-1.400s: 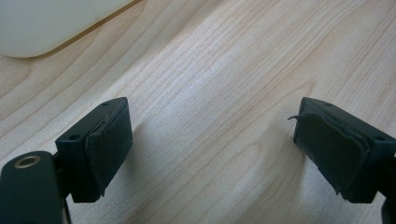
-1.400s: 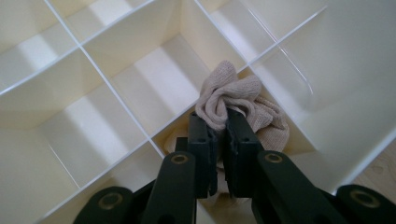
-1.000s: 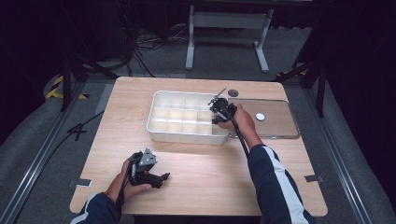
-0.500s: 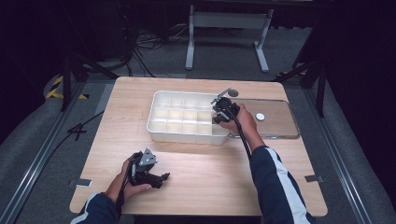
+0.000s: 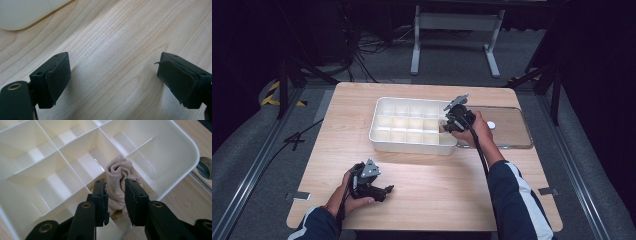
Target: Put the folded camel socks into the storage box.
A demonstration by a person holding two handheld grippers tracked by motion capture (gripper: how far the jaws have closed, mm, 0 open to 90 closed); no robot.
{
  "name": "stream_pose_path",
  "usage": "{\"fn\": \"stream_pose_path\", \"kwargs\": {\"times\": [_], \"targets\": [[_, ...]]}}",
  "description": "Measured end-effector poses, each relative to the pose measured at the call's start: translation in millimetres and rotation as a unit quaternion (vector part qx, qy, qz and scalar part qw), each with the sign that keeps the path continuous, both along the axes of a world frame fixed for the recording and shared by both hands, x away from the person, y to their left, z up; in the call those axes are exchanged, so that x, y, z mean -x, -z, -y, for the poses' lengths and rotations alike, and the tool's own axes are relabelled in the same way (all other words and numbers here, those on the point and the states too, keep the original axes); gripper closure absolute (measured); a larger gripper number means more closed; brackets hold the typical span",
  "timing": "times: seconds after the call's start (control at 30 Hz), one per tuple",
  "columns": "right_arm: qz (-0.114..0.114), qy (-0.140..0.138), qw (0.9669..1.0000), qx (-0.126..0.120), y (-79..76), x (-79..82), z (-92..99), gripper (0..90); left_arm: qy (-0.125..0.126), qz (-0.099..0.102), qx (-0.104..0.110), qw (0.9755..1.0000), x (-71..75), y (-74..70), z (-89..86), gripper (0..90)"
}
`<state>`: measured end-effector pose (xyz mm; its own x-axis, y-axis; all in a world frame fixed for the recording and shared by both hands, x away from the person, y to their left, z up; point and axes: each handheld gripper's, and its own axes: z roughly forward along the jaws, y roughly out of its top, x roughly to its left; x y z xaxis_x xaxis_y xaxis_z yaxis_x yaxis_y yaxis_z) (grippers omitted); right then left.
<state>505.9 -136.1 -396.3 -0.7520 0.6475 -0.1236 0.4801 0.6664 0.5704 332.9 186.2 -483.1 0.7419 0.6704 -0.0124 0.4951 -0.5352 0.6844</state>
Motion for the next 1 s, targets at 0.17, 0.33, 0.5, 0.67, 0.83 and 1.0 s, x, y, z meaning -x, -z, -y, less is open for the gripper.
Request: {"fn": "stream_pose_path", "kwargs": {"times": [0.17, 0.33, 0.5, 0.67, 0.83, 1.0], "targets": [[0.01, -0.005, 0.9999, -0.01, -9.8, 9.1, 3.7, 67.9, 0.001, 0.0, -0.001, 1.0, -0.1, 0.0, -0.2, 11.8], [0.02, -0.014, 0.9996, -0.016, -17.0, 19.4, 5.4, 64.4, 0.001, 0.0, -0.001, 1.0, -0.1, 0.0, -0.1, 11.8], [0.034, -0.019, 0.999, -0.022, -22.1, 27.8, 8.6, 60.4, 0.001, 0.0, -0.001, 1.0, -0.1, -0.1, -0.2, 11.8], [0.038, -0.023, 0.9987, -0.025, -24.8, 36.6, 13.9, 54.3, 0.001, 0.0, -0.001, 1.0, -0.1, 0.0, -0.1, 11.8], [0.048, -0.023, 0.9978, -0.039, -28.5, 49.3, 22.6, 49.5, 0.001, 0.0, -0.001, 1.0, -0.1, 0.0, -0.1, 11.8], [0.055, -0.026, 0.9972, -0.045, -30.0, 58.9, 30.2, 46.7, 0.003, 0.003, -0.005, 1.0, -0.6, -0.3, -0.3, 11.7]]}}
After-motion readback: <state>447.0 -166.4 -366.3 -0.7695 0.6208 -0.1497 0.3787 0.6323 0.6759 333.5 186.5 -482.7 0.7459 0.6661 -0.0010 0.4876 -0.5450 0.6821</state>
